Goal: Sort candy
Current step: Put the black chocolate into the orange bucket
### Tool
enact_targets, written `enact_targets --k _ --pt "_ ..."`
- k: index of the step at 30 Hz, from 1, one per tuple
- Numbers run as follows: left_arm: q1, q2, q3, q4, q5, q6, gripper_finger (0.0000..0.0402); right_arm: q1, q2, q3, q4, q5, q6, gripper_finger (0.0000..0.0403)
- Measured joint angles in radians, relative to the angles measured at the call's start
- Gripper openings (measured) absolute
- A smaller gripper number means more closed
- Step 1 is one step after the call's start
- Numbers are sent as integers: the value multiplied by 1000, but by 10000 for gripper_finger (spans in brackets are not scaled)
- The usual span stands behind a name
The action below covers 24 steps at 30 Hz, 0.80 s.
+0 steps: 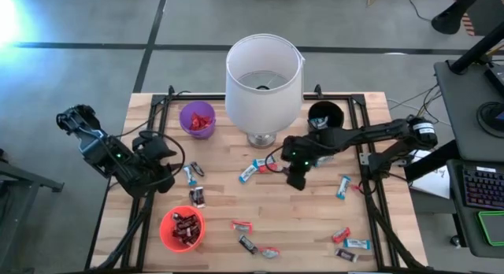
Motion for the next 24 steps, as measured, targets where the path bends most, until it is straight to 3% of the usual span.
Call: enact_targets --k 8,15,24 --pt "0 -1 -60 203 -2 52 179 59 92 181 214 10 25 17" --pt "1 -12 -133 497 -1 308 178 77 281 410 225 12 -19 17" --pt "1 -50 -232 673 53 403 178 98 461 729 195 9 -71 18"
